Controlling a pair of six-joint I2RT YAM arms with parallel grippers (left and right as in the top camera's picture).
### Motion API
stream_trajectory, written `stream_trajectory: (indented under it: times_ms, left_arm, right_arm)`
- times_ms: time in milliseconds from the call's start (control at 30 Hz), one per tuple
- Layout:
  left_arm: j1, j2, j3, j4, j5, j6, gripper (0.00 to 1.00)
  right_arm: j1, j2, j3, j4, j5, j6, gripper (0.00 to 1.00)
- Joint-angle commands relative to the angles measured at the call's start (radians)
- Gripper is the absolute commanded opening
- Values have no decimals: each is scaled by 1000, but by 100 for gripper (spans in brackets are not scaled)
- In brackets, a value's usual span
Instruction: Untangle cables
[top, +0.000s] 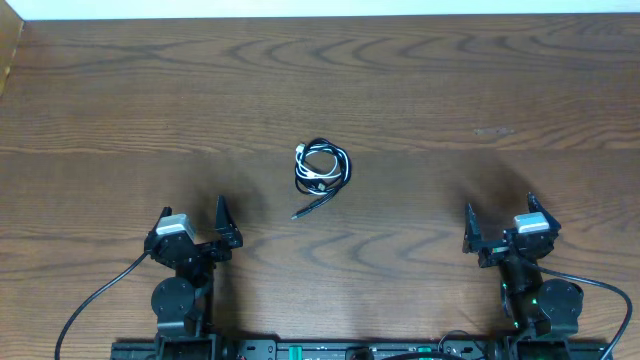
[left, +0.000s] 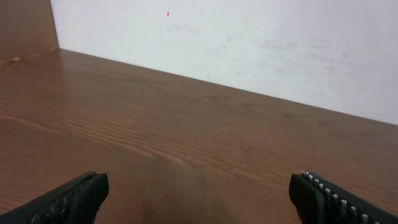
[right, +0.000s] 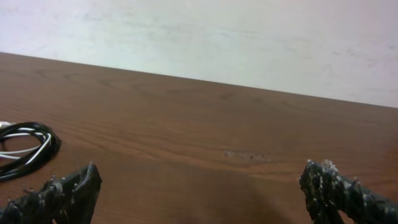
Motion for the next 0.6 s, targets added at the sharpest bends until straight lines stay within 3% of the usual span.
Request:
stream_trajectory:
  times_ms: [0,567]
  left_arm:
    - [5,-7,-15,-43,-37,28,98]
    - [4,-7,-15,-40,-12,27,98]
  right_arm:
    - [15,-4,-1,-3,-2,12,99]
    - [15,-4,-1,-3,-3,12,99]
